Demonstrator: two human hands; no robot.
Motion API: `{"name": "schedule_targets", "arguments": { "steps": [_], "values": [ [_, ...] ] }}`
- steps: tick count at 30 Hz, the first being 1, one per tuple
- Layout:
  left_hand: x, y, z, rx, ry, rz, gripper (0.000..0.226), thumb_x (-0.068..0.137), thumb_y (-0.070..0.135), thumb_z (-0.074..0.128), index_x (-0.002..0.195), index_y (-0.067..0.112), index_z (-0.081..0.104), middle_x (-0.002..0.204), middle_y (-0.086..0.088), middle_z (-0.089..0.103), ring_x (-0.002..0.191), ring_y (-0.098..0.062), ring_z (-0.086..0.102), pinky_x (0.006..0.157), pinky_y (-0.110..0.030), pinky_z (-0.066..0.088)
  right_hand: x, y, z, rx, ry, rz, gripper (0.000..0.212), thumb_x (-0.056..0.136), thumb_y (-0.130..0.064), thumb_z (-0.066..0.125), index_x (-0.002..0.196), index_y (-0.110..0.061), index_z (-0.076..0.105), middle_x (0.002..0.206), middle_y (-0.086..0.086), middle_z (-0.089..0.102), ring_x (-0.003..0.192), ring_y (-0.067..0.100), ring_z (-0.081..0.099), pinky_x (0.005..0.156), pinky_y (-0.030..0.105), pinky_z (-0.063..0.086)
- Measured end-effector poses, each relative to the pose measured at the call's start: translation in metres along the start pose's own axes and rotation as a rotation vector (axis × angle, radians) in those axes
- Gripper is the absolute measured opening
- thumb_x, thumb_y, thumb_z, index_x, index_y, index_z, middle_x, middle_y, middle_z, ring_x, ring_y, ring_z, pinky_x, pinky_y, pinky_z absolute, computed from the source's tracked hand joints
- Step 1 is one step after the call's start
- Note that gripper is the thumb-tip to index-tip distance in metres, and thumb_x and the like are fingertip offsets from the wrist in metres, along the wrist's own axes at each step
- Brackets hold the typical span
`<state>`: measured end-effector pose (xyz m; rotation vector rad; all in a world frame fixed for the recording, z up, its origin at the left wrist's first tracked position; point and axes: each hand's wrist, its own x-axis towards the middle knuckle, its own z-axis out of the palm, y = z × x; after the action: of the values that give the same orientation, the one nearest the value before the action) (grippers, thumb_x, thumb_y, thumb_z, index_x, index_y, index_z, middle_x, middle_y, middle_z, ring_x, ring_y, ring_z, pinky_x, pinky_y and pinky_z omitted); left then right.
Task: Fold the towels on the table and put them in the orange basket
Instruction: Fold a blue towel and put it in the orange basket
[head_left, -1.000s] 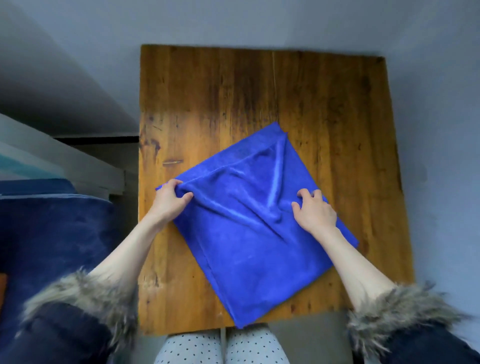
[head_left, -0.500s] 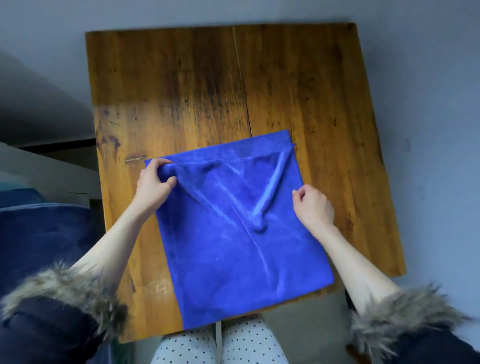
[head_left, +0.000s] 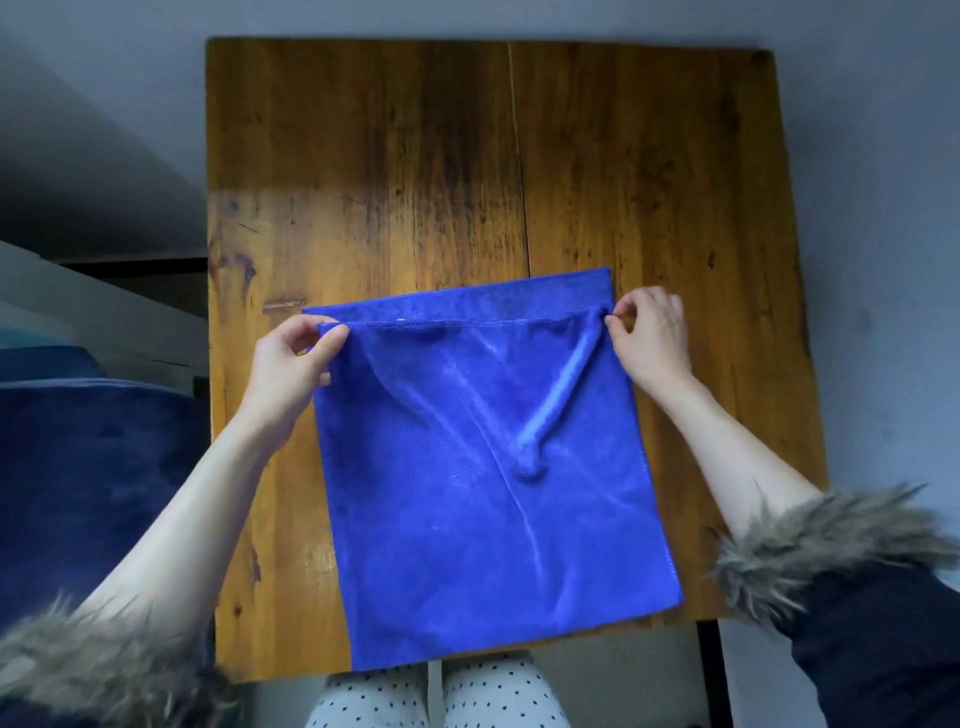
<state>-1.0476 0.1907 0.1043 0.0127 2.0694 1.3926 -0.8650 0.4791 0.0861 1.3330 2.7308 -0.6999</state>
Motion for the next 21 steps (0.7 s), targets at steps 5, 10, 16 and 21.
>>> {"name": "schedule_targets", "arguments": {
  "steps": [5, 10, 16, 21],
  "values": [
    [-0.016, 0.003, -0.008, -0.107, -0.017, -0.014, 0.010, 0.092, 0.022, 0.059, 0.082, 0.023, 0.062, 0.085, 0.005, 0.062, 0.084, -0.011, 0.057, 0.069, -0.030, 0.048, -0.012, 0.001, -0.007, 0.179, 0.091, 0.106, 0.014, 0.091, -0.010, 0.051, 0.102, -0.004, 0.057, 0.105, 0.017, 0.061, 0.105, 0.033, 0.050, 0.087, 0.033, 0.033],
    [-0.028, 0.013, -0.021, -0.294, -0.092, -0.024, 0.010, 0.089, 0.018, 0.059, 0.080, 0.020, 0.061, 0.071, 0.006, 0.062, 0.055, -0.007, 0.054, 0.051, -0.018, 0.044, -0.017, 0.005, -0.028, 0.806, 0.084, 0.287, 0.006, 0.087, -0.014, 0.055, 0.085, -0.019, 0.056, 0.078, -0.004, 0.057, 0.076, 0.012, 0.051, 0.071, 0.027, 0.043],
    [-0.029, 0.017, -0.033, -0.309, -0.089, 0.002, 0.013, 0.091, 0.015, 0.056, 0.080, 0.019, 0.061, 0.066, 0.006, 0.059, 0.052, -0.008, 0.051, 0.048, -0.017, 0.043, -0.012, -0.007, -0.052, 1.075, 0.101, 0.159, 0.013, 0.088, -0.011, 0.057, 0.083, -0.023, 0.059, 0.072, -0.009, 0.061, 0.069, 0.001, 0.053, 0.067, 0.016, 0.042],
    [0.002, 0.009, -0.025, -0.049, 0.117, 0.037, 0.011, 0.090, 0.019, 0.060, 0.080, 0.021, 0.061, 0.076, 0.009, 0.063, 0.069, -0.005, 0.058, 0.055, -0.019, 0.050, 0.023, -0.013, -0.031, 0.743, 0.002, 0.160, 0.013, 0.088, -0.010, 0.059, 0.092, -0.019, 0.067, 0.093, 0.005, 0.067, 0.088, 0.011, 0.059, 0.077, 0.019, 0.046]
  ]
}}
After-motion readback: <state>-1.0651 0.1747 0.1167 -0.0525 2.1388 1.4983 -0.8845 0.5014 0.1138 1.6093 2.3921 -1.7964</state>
